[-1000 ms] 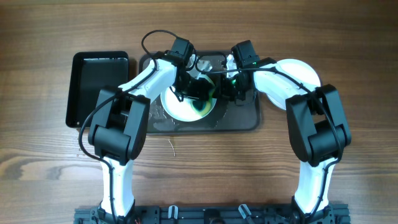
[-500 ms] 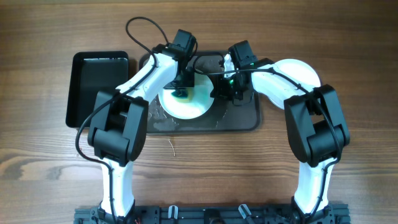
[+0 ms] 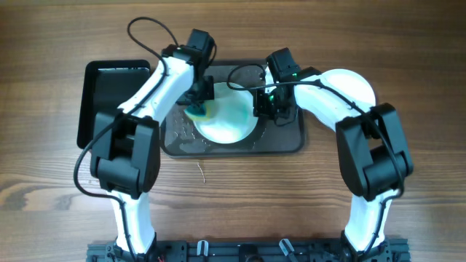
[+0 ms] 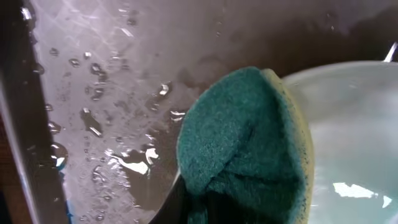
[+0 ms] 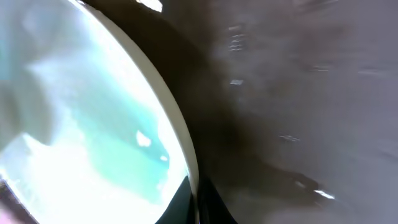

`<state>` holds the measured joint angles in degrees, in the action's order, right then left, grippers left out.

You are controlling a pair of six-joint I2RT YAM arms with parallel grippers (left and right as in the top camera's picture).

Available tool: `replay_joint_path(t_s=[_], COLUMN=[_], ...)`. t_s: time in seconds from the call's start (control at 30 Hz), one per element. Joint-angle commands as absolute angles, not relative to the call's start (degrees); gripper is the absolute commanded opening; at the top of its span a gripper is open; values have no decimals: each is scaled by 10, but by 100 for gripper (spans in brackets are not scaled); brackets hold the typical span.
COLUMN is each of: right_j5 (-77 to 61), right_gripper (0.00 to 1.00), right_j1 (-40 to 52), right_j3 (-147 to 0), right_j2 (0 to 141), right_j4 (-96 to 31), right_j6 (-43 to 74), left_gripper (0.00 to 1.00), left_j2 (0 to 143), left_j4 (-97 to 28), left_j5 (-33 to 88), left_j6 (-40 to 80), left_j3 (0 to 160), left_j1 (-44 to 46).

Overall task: Clean dirty plates on tray and stack at the side
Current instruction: 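Lift the third plate with the right gripper, move sponge aside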

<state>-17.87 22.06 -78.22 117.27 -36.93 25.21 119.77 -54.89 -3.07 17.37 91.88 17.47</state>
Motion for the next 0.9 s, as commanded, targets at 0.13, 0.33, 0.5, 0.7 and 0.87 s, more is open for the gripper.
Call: replay_joint_path(t_s=[0.13,0.33,0.5,0.7,0.87], right_j5=[91,301,465,637,763], right_gripper=[4,4,4,4,4], right_j1=[265,322,382,452,499], right_j3=[-783,-783,-783,-783,-783], right_j2=[1040,972,943,937,937], right_j4=[-416,-456,-486,-501,-500], right_j6=[244,240,239,236,220], left_gripper=[4,4,4,4,4], left_j2=[1180,1180,1180,1180,1180], left_j4=[-543,-541,-530,-528,-528], left_j5=[-23,-17,6,6,6], left_j6=[204,204,204,204,204], left_j3=[931,931,931,931,931], left_j1=[109,110,110,110,110])
